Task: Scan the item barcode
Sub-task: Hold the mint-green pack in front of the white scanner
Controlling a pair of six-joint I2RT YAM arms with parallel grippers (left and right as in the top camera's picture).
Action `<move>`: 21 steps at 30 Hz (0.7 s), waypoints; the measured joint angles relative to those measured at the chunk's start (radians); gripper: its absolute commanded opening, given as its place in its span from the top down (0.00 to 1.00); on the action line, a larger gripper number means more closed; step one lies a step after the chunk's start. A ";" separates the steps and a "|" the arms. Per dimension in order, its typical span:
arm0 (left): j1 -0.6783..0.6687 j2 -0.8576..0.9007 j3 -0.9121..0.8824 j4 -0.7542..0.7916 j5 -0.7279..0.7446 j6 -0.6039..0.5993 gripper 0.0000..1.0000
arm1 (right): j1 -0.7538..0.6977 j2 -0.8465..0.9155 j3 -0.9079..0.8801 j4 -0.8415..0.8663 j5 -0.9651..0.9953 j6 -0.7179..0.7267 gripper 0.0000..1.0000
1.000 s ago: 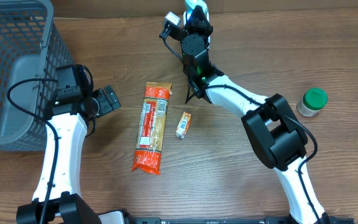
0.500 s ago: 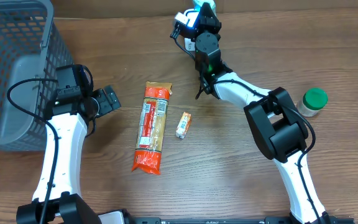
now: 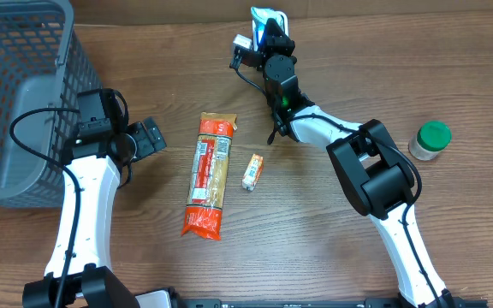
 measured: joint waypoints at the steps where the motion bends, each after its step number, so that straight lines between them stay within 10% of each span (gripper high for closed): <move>1: 0.000 0.000 0.000 0.000 0.000 0.000 0.00 | 0.000 0.000 0.000 -0.004 0.000 0.000 0.96; 21: 0.000 0.000 0.000 0.000 0.000 0.000 0.00 | 0.037 0.000 0.006 -0.059 0.124 0.035 0.96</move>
